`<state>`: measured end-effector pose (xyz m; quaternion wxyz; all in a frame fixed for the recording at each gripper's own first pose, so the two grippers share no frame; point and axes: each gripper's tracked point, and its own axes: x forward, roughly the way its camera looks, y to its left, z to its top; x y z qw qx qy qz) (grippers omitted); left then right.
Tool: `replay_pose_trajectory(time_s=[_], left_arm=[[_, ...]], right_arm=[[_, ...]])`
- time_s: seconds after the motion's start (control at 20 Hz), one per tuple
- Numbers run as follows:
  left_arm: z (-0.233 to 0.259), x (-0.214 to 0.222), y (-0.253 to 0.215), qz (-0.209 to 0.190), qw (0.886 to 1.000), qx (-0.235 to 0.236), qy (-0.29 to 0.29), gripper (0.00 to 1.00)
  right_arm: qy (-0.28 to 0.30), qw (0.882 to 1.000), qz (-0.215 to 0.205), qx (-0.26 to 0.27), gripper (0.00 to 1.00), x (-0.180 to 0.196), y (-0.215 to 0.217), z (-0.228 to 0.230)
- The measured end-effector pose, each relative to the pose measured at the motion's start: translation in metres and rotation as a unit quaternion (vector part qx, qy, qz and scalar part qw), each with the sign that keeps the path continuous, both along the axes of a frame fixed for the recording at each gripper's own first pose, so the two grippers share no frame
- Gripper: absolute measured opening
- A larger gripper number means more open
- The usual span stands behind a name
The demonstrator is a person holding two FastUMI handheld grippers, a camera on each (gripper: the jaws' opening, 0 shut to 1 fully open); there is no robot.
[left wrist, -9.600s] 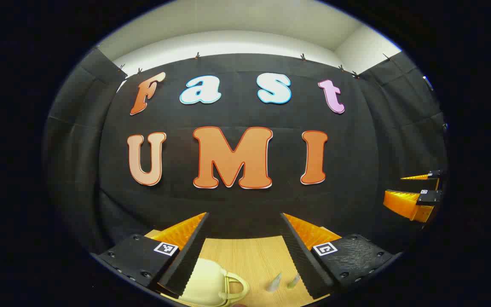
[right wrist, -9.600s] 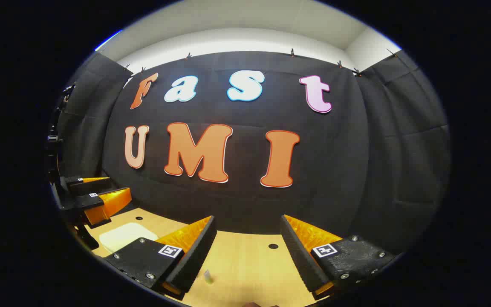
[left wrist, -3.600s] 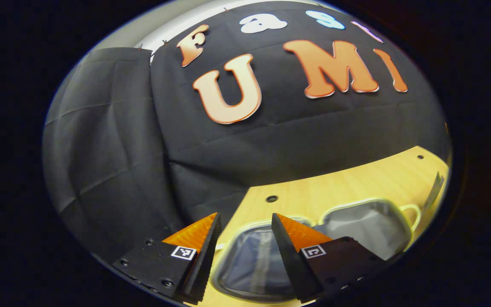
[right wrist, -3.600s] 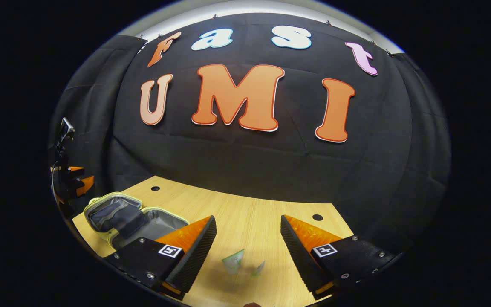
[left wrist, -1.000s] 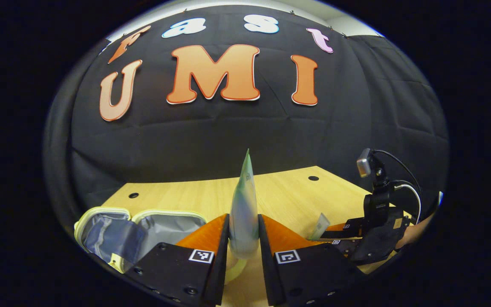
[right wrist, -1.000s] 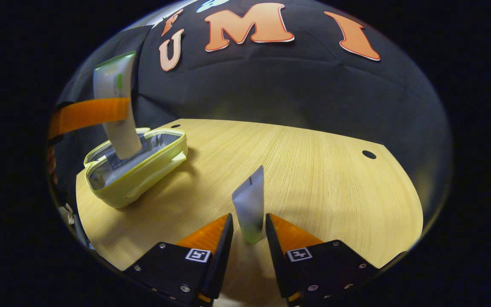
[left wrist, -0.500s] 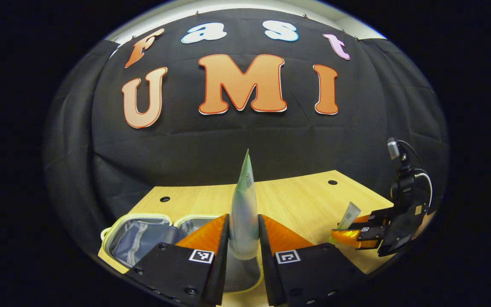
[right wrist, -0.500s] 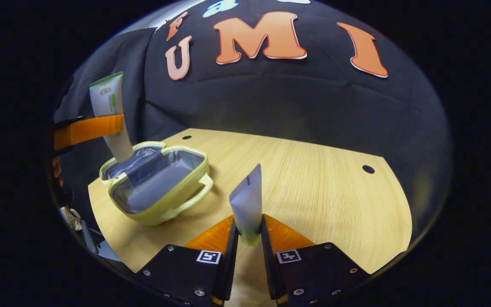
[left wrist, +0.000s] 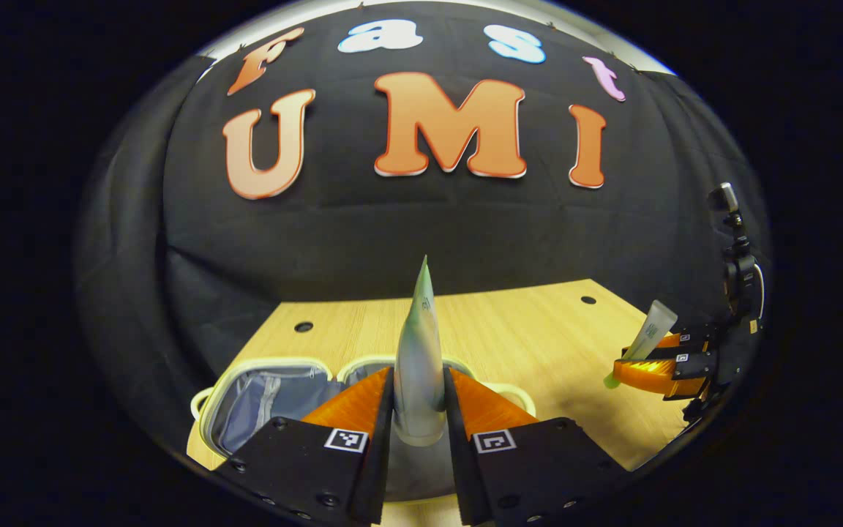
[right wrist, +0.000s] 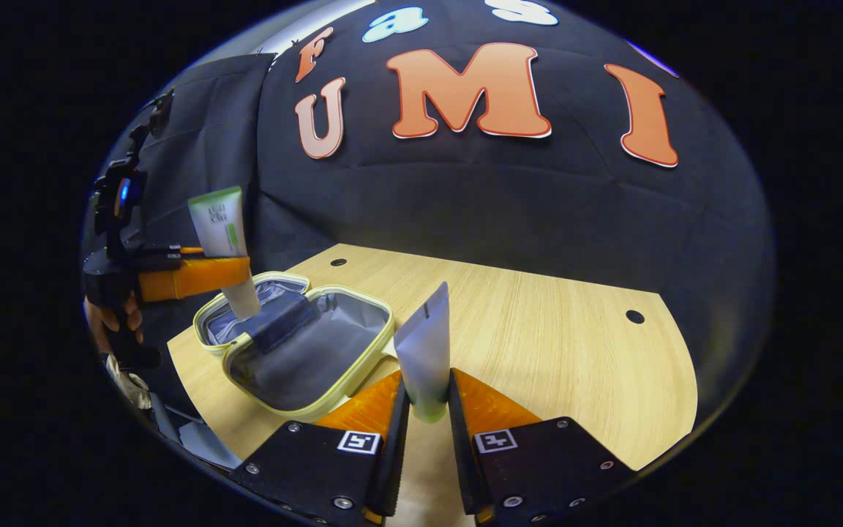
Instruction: First open the suitcase, pack the skin care products into it, and then close the suitcase.
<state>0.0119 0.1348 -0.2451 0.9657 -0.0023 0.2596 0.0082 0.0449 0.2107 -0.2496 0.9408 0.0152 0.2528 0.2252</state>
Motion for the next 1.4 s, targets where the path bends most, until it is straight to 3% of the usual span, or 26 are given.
replay_pose_trajectory(time_s=[0.4,0.85,1.25,1.35,1.4], left_arm=[[-0.094,-0.006,0.035,-0.009,0.991,-0.042,0.128,0.39],[-0.169,-0.008,0.044,-0.01,0.963,-0.067,0.261,0.39],[-0.207,-0.002,0.048,0.019,0.943,-0.06,0.327,0.38],[-0.206,0.002,0.049,0.028,0.945,-0.059,0.321,0.39],[-0.205,0.001,0.046,0.027,0.946,-0.069,0.316,0.46]], right_arm=[[0.014,1.0,0.0,-0.005,0.33,-0.003,0.046,-0.003],[0.037,0.999,-0.001,-0.005,0.33,0.003,0.093,-0.011],[0.07,0.997,-0.01,0.015,0.33,0.018,0.119,-0.023],[0.076,0.997,-0.009,0.015,0.33,0.021,0.125,-0.027],[0.08,0.997,-0.009,0.015,0.33,0.024,0.127,-0.029]])
